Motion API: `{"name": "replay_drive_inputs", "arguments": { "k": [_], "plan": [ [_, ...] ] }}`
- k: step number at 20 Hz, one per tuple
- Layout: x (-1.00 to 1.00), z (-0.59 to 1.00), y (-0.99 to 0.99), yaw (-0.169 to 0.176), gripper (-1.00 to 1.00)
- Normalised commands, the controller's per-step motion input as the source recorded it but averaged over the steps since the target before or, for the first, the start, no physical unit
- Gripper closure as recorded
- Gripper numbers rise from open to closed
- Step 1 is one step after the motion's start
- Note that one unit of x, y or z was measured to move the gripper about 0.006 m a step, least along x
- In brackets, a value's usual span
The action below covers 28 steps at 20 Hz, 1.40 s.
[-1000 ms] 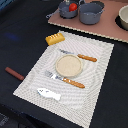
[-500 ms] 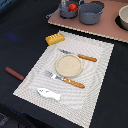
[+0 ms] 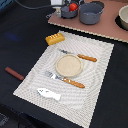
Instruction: Interact with the objects in diverse but meaningful ways.
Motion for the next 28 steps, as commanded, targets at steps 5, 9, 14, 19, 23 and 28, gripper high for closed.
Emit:
{"name": "replay_drive_inputs", "arguments": {
  "k": [5,9,14,19,23,28],
  "plan": [
    [-0.19,-0.43,-0.94,0.000,-1.00],
    [-0.19,-0.42,-0.95,0.000,-1.00],
    [-0.24,-0.20,-0.94,0.000,-1.00],
    [-0.31,0.01,-0.86,0.000,-1.00],
    [-0.35,0.35,-0.75,0.000,-1.00],
    [-0.25,0.36,-0.68,0.000,-1.00]
  ]
}}
